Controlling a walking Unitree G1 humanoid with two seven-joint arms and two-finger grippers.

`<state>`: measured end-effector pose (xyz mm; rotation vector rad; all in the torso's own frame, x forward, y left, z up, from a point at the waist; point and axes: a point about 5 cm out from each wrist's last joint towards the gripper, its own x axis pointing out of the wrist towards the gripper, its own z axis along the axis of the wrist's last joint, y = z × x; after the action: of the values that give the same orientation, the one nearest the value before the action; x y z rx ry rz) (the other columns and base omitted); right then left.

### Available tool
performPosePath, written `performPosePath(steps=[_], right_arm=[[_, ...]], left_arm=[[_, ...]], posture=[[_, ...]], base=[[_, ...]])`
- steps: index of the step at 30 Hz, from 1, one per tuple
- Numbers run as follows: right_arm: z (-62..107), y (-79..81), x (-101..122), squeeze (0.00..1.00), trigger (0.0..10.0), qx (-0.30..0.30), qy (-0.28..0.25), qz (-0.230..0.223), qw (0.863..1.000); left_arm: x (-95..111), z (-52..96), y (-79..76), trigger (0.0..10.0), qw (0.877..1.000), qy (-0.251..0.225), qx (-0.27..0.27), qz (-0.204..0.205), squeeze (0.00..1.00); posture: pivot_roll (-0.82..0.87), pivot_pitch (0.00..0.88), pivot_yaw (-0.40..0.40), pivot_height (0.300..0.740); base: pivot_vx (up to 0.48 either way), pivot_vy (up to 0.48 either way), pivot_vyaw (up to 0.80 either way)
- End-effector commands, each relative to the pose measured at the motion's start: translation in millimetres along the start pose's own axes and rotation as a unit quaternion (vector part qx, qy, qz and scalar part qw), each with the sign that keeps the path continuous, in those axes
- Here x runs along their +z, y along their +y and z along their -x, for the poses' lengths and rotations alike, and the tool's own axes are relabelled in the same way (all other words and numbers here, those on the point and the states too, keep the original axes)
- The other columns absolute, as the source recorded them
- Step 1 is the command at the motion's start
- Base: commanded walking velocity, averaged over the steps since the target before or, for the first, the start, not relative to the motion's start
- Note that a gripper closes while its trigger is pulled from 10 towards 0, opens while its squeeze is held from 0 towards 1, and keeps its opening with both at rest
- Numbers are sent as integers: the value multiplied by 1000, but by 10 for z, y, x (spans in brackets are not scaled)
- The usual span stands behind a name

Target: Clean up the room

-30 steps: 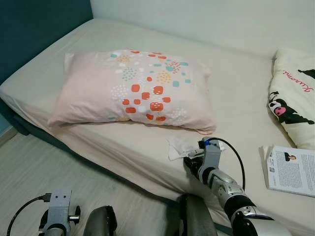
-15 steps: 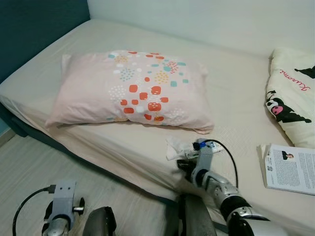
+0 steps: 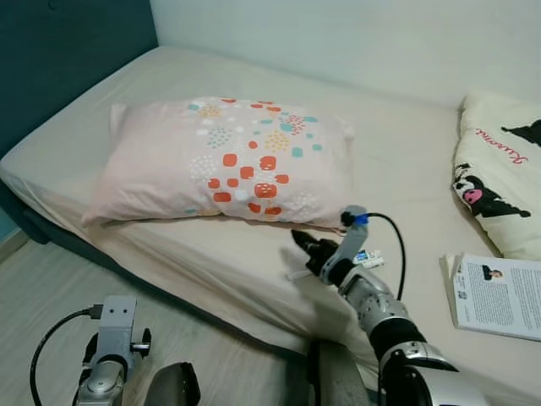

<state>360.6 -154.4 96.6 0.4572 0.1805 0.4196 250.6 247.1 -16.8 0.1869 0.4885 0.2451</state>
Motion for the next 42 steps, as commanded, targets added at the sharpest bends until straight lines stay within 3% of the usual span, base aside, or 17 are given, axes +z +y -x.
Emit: performPosePath(steps=[1,4,5,7,8,9,12,14,18,20,27,31,32,33,34,35,42], right_arm=[[38,-117,41,0,0,-50,18,50,997],[92,-222,26,0,392,-91,45,89,991],[166,-328,-1,0,10000,-125,67,125,982],[227,-399,-8,35,10000,-145,74,145,976],[276,-448,-2,396,10000,-155,74,157,973],[340,-524,4,1000,10000,-183,78,171,965],[389,-581,8,1000,10000,-205,80,174,960],[521,-741,2,1000,10000,-275,91,144,946],[559,-785,0,1000,10000,-298,92,124,942],[586,-816,-12,1000,10000,-333,79,74,937],[510,-721,-106,1000,10000,-345,63,-21,936],[449,-610,-281,1000,10000,-338,79,-108,932],[431,-581,-322,835,10000,-334,81,-132,930],[431,-581,-322,835,10000,-334,81,-132,930],[420,-562,-345,224,10000,-332,83,-144,928],[412,-554,-350,0,10000,-333,83,-154,926],[413,-581,-304,0,10000,-343,76,-160,922]], left_arm=[[-70,17,-53,10000,1000,20,-6,-1,0],[-68,15,-66,10000,1000,21,-9,-1,0],[-66,14,-82,10000,1000,21,-11,-1,0],[-64,13,-96,10000,1000,21,-13,-1,0],[-63,12,-108,10000,1000,21,-15,-1,0],[-66,14,-118,10000,1000,22,-17,-1,0],[-70,16,-123,10000,1000,22,-18,-1,0],[-84,23,-131,10000,999,24,-22,-1,0],[-90,25,-131,10000,999,25,-22,-2,0],[-95,28,-132,10000,999,25,-24,-3,0],[-103,33,-141,10000,999,25,-28,-6,0],[-119,42,-155,10000,999,25,-32,-11,0],[-116,43,-162,10000,999,24,-34,-13,0],[-116,43,-162,10000,999,24,-34,-13,0],[-113,44,-167,10000,999,22,-36,-15,0],[-113,45,-168,10000,999,21,-37,-17,0],[-128,56,-148,10000,999,19,-39,-23,0]], posture=[[-37,86,-14,549],[-41,86,-14,549],[-42,87,-13,549],[-41,89,-13,549],[-43,90,-14,549],[-46,92,-14,549],[-49,93,-12,549],[-49,97,-12,549],[-49,99,-13,549],[-47,101,-14,549],[-50,105,-13,549],[-51,108,-13,549],[-48,108,-13,549],[-48,108,-13,549],[-47,110,-12,549],[-43,113,-11,549],[-40,128,-5,549]], base=[[0,0,0],[0,0,0],[0,0,0],[0,0,0],[0,0,0],[0,0,0],[0,0,0],[0,0,0],[0,0,0],[0,0,0],[0,0,0],[0,0,0],[0,0,0],[0,0,0],[0,0,0],[0,0,0],[0,0,0]])
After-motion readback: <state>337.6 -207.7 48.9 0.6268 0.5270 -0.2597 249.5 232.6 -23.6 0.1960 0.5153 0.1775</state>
